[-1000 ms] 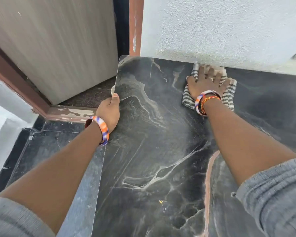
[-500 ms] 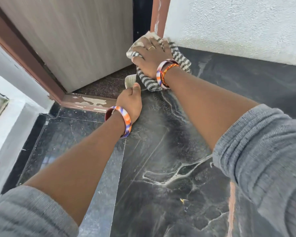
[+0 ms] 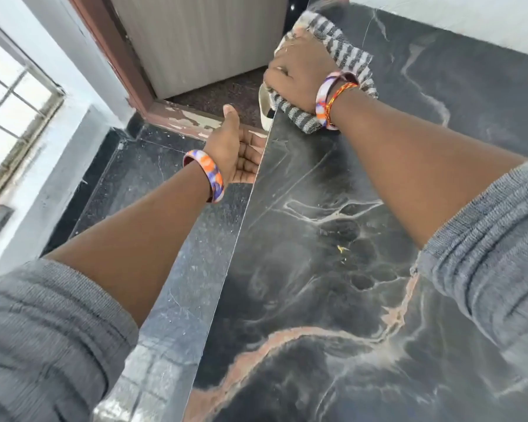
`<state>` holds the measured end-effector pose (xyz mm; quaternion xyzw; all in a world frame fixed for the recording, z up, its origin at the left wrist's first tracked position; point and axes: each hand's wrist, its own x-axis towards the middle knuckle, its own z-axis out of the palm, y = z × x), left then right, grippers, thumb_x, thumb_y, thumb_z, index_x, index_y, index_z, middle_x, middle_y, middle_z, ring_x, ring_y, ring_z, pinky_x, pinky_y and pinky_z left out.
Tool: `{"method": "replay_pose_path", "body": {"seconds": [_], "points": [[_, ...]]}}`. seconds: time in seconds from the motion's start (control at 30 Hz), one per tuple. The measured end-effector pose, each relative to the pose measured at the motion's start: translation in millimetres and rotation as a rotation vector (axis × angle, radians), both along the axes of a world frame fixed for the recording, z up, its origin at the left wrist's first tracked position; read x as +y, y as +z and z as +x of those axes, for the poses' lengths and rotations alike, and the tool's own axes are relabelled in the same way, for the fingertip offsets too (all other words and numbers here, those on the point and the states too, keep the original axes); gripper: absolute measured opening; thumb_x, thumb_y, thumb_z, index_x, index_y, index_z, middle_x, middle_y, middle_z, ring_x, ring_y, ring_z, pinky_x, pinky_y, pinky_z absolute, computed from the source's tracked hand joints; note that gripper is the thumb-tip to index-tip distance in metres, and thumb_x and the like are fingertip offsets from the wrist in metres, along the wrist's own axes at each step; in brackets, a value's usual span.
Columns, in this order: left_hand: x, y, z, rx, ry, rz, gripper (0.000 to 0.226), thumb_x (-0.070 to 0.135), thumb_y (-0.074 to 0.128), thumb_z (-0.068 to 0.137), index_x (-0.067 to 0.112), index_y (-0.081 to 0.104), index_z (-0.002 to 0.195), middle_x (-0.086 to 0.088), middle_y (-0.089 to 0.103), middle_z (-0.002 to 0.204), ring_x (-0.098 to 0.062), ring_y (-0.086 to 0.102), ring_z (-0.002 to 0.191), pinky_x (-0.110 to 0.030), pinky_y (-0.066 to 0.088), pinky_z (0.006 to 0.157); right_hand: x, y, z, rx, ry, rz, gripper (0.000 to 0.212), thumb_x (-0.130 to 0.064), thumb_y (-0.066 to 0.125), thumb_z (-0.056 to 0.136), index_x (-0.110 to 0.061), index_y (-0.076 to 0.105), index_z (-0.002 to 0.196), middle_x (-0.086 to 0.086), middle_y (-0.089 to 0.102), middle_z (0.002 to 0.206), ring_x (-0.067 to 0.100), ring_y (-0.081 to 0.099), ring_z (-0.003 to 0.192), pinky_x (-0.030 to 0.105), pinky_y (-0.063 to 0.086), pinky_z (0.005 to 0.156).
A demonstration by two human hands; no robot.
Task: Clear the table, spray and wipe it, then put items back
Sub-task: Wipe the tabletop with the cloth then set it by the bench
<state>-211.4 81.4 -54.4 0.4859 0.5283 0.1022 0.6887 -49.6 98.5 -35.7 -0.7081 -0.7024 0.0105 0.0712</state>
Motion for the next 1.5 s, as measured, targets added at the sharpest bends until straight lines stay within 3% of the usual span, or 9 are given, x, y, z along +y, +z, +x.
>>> {"method": "replay_pose_path", "body": {"seconds": [0.17,0.37,0.57,0.73,0.93,1.1,1.23,1.37,1.5], "points": [[-35,-2,-38,-0.037,0.060,-0.035,0.071,0.056,0.005,0.096,0.014,0.051,0.062,0.007,0.048,0.030,-0.005,0.042,0.023,-0.007,0.037,0.034,-45,-5,-45,-0.020,0.054,-0.024,0.060,-0.037,0.021,0.080,-0.001,0.070,0.077,0.011,0.063,0.070,0.025,0.051,0.077,0.026,0.013,0.113],[-86,-6,-72,-0.059,0.202,0.053,0.056,0.045,0.020,0.099,0.017,0.049,0.061,0.009,0.046,0.029,-0.001,0.038,0.024,-0.004,0.030,0.033,-107,-3,-102,0.050,0.130,-0.034,0.049,-0.038,0.022,0.081,-0.011,0.060,0.065,0.002,0.047,0.067,0.019,0.042,0.078,0.033,0.021,0.111],[-134,-9,-119,-0.024,0.238,0.056,0.057,0.047,0.025,0.098,0.016,0.051,0.058,-0.001,0.046,0.059,-0.014,0.037,0.052,-0.023,0.033,0.057,-167,0,-156,0.080,0.144,-0.098,0.035,-0.036,0.029,0.078,-0.020,0.059,0.071,0.011,0.065,0.090,0.024,0.054,0.102,0.033,0.015,0.116],[-180,0,-166,0.071,0.181,0.056,0.049,0.039,0.033,0.099,0.015,0.049,0.060,0.002,0.050,0.045,-0.007,0.045,0.033,-0.011,0.038,0.039,-220,2,-202,0.104,0.191,-0.079,0.034,-0.036,0.030,0.082,-0.018,0.057,0.071,0.007,0.065,0.093,0.023,0.053,0.107,0.033,0.011,0.117],[-233,12,-201,0.188,0.189,0.072,0.041,0.025,0.036,0.099,0.010,0.049,0.063,0.002,0.055,0.032,-0.012,0.056,0.035,-0.020,0.051,0.044,-278,2,-239,0.045,0.223,-0.075,0.037,-0.034,0.034,0.096,-0.019,0.058,0.120,0.000,0.053,0.134,0.019,0.032,0.136,0.036,0.004,0.117],[-272,7,-207,0.606,0.172,0.705,0.025,0.010,0.038,0.091,-0.005,0.057,0.099,-0.021,0.056,0.107,-0.034,0.054,0.098,-0.036,0.043,0.082,-316,-1,-247,-0.016,0.230,-0.133,0.048,-0.039,0.028,0.098,-0.029,0.027,0.146,-0.005,0.020,0.157,0.019,0.008,0.147,0.049,-0.001,0.117],[-326,5,-210,0.748,-0.071,0.988,0.059,0.011,0.050,0.085,-0.008,0.029,0.137,-0.025,0.014,0.152,-0.041,0.015,0.141,-0.045,0.016,0.118,-356,-5,-246,-0.177,0.248,-0.103,0.060,-0.039,0.031,0.098,-0.029,0.003,0.150,-0.002,-0.002,0.160,0.025,0.002,0.147,0.058,0.003,0.114],[-361,-4,-210,0.759,-0.278,1.056,0.076,0.020,0.058,0.083,0.001,0.018,0.145,-0.017,-0.007,0.158,-0.034,-0.004,0.144,-0.047,0.007,0.116,-400,-21,-236,-0.249,0.139,-0.052,0.073,-0.016,0.045,0.093,-0.032,0.002,0.150,-0.001,0.001,0.160,0.029,0.008,0.147,0.066,0.009,0.110],[-378,-3,-184,0.662,-0.490,1.374,0.064,0.013,0.061,0.071,-0.001,0.044,0.130,-0.020,0.023,0.153,-0.024,0.013,0.127,-0.045,0.017,0.102,-453,-24,-198,-0.277,-0.063,-0.032,0.079,0.000,0.040,0.085,-0.030,0.008,0.150,-0.002,0.011,0.159,0.028,0.016,0.145,0.067,0.013,0.107]]}}
